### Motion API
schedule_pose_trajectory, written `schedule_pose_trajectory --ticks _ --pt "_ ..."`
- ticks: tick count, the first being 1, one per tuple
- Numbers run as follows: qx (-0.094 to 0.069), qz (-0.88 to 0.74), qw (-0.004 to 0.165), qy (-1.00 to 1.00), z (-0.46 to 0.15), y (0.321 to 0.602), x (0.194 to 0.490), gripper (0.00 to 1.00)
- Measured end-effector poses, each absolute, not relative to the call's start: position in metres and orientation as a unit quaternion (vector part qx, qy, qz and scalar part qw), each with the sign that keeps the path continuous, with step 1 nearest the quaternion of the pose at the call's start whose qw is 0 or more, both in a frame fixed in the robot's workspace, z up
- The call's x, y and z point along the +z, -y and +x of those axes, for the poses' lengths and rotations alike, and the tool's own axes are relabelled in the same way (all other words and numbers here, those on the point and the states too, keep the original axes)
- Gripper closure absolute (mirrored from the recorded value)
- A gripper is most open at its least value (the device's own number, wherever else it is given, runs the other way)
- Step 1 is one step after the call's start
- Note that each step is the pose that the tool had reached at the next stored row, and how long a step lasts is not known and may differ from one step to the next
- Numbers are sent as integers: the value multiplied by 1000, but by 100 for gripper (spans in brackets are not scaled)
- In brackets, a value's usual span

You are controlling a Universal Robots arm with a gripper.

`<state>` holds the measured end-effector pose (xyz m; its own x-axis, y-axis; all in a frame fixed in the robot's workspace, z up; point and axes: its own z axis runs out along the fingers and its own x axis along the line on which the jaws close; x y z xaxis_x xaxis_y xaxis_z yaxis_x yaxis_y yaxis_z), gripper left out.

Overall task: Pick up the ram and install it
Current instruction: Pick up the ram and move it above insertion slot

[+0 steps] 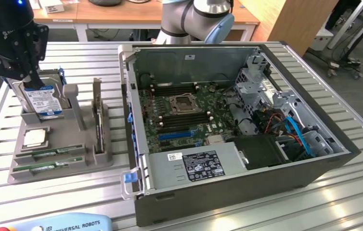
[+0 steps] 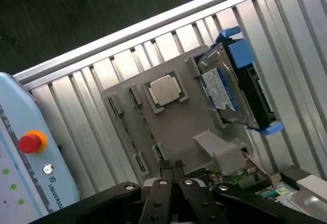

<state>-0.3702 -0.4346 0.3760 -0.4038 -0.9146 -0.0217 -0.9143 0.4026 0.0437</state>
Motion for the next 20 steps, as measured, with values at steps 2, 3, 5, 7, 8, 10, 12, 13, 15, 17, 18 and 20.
schedule_pose_trajectory --ticks 2,3,5,7,8,10,12,13,15,17,18,20 --pt "-24 560 3 828 -370 435 376 90" --pt "-24 568 4 823 -370 435 376 90" --pt "-24 582 4 813 -370 435 376 90" --pt "-24 596 4 802 -370 435 376 90" --pt "-24 603 5 797 -370 435 376 90" --pt "-24 617 5 787 -370 435 376 90" --pt "-24 631 6 776 -370 435 376 90" --pt "-24 637 6 770 -370 435 376 90" --pt "-23 649 6 761 -370 435 376 90" --pt "-23 651 6 758 -370 435 376 90" --pt "-23 651 6 758 -370 435 376 90" --pt "-23 651 6 758 -370 435 376 90"
